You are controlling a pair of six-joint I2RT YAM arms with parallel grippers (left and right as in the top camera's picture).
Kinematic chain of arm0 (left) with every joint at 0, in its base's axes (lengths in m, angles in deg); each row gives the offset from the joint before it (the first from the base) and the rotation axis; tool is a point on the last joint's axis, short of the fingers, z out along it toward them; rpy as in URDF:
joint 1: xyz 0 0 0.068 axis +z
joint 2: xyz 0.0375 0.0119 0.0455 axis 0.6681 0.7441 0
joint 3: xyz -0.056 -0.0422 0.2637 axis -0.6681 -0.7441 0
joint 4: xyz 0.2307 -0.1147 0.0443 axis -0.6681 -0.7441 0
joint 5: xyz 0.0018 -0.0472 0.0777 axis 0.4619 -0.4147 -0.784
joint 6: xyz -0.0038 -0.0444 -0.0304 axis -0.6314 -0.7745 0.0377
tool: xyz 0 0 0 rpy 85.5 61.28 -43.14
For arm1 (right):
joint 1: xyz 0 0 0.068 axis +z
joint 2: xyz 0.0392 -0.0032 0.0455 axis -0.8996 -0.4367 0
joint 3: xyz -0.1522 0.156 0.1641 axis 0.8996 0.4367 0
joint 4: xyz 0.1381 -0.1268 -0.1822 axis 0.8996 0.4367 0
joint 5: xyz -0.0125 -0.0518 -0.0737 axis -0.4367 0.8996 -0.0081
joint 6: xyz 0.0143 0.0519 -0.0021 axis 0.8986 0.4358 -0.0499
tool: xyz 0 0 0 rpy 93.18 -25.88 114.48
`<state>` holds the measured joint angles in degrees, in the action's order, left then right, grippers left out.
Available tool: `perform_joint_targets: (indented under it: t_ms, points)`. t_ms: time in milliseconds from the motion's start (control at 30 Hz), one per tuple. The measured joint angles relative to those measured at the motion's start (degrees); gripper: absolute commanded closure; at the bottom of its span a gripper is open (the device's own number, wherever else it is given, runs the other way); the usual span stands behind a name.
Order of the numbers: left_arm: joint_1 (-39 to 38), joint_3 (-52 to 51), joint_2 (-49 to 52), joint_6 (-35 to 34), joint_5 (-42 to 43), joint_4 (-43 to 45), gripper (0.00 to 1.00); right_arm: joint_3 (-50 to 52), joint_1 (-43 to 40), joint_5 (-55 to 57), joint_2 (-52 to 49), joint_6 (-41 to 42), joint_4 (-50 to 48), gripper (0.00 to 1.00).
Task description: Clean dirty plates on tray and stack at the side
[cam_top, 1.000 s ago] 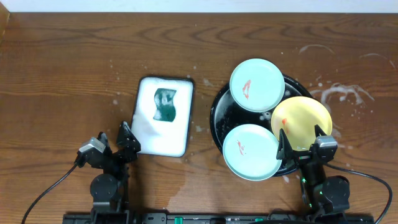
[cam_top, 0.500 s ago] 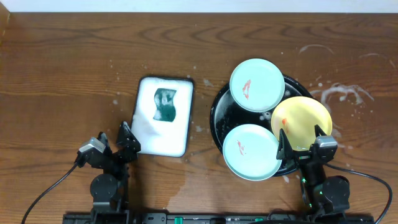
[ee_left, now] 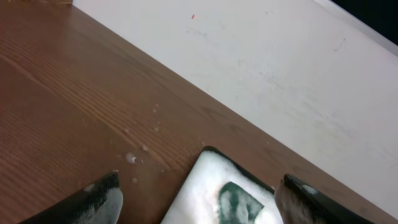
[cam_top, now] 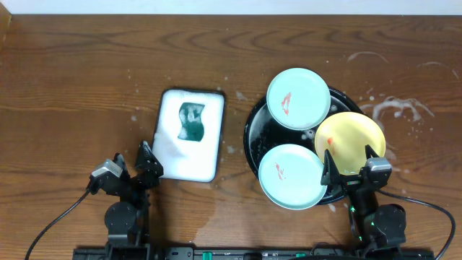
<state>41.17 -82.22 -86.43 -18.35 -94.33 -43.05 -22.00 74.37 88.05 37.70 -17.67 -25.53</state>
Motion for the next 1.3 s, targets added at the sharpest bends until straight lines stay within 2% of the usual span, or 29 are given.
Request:
perform_joint_targets:
  t_ms: [1300]
  points:
    - [0.0, 0.0, 0.0, -1.1, 0.1, 0.0, 0.18, 0.0, 0.0, 0.0, 0.0, 0.2, -0.4, 0.01]
